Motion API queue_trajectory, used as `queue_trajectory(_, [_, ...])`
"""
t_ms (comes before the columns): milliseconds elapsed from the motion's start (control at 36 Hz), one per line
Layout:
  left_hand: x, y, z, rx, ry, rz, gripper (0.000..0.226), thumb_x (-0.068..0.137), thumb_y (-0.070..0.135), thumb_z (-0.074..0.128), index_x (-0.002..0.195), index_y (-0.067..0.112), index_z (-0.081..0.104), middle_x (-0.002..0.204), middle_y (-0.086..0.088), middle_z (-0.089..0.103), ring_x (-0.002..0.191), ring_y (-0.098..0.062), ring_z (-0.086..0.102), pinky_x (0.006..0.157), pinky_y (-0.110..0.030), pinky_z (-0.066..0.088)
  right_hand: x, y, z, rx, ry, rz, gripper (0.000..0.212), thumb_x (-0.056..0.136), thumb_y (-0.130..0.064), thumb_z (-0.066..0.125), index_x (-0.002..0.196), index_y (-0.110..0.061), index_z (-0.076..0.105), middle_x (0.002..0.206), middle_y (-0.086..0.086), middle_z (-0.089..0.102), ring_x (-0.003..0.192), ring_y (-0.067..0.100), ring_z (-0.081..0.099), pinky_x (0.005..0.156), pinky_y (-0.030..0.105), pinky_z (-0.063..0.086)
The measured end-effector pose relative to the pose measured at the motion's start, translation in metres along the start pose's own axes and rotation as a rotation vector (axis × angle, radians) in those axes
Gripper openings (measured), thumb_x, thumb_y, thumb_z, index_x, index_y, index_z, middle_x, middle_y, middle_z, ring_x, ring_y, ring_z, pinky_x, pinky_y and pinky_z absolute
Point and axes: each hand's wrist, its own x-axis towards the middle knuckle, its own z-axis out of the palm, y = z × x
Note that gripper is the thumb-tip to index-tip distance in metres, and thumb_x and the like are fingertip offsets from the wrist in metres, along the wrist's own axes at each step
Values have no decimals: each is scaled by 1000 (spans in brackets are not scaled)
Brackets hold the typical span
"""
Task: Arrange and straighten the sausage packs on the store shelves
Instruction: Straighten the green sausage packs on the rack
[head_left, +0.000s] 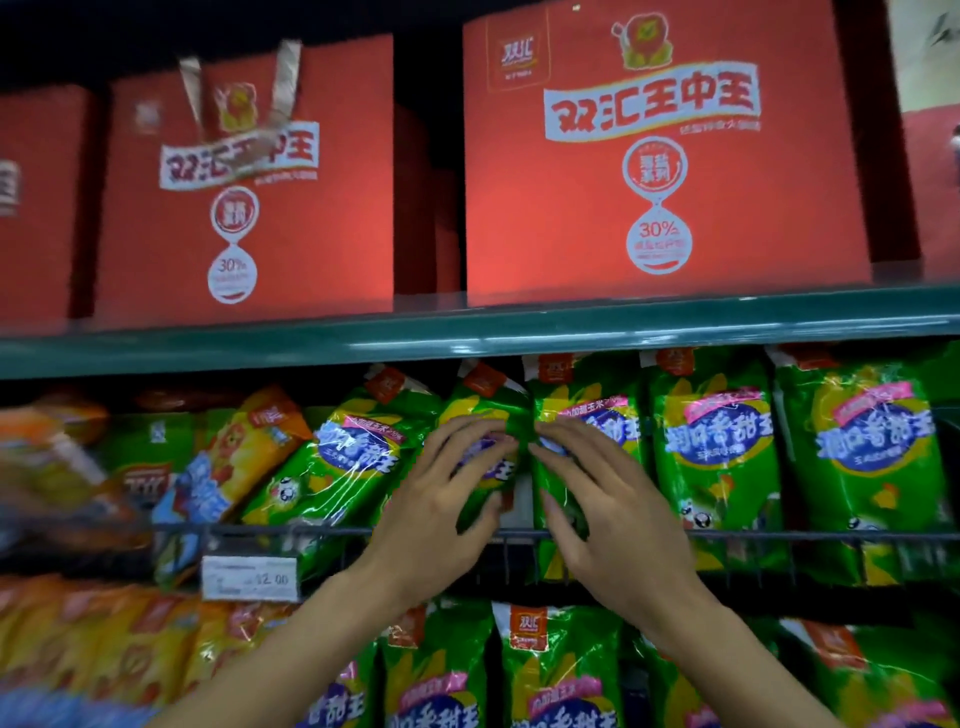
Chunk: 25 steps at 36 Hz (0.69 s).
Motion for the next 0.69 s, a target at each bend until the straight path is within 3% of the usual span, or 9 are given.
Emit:
queue_trajectory(111, [-4, -12, -26, -24, 82, -98, 46, 96, 30, 65, 141, 23, 55, 150, 12, 42, 143, -12, 32, 119, -18, 20, -1, -2, 3, -52, 36, -8, 44, 97, -32, 61, 139, -19, 60, 149, -7, 50, 146, 10, 35, 120, 33, 33])
queue_trajectory(167, [2, -18, -39, -73, 114, -192, 47, 95, 36, 65, 139, 24, 56, 144, 13, 47, 137, -8, 40, 117, -22, 27, -1, -2, 4, -53, 52, -2, 43, 96, -30, 63, 137, -18, 61, 147, -6, 52, 145, 11, 37, 119, 32, 34])
queue_trajectory(278, [18, -27, -55, -178, -7, -413, 56, 92, 33, 74, 143, 22, 54, 129, 6, 60, 116, -11, 57, 104, -32, 48, 0, -5, 5, -77, 68, -4, 40, 97, -27, 60, 136, -17, 62, 146, -4, 54, 144, 13, 39, 119, 35, 36])
queue_trajectory(361, [25, -31, -57, -159, -137, -500, 64, 89, 39, 76, 144, 16, 53, 127, -3, 63, 114, -20, 61, 100, -37, 50, -1, -9, 5, -76, 83, 1, 40, 98, -24, 56, 136, -15, 62, 146, -3, 54, 144, 15, 40, 117, 38, 38])
queue_trajectory(500, [31, -40, -55, -174, -223, -534, 70, 87, 48, 76, 146, 19, 52, 122, -5, 65, 116, -20, 60, 98, -36, 50, 0, -15, 8, -117, 110, 5, 38, 97, -21, 55, 133, -13, 65, 144, -1, 56, 142, 18, 43, 115, 39, 40])
queue_trajectory(694, [32, -46, -54, -304, -164, -529, 63, 83, 40, 83, 136, 15, 60, 121, -2, 68, 104, -15, 62, 96, -33, 52, 0, -15, 8, -158, 97, -14, 39, 97, -16, 56, 135, -12, 63, 146, 0, 54, 144, 18, 41, 116, 38, 38])
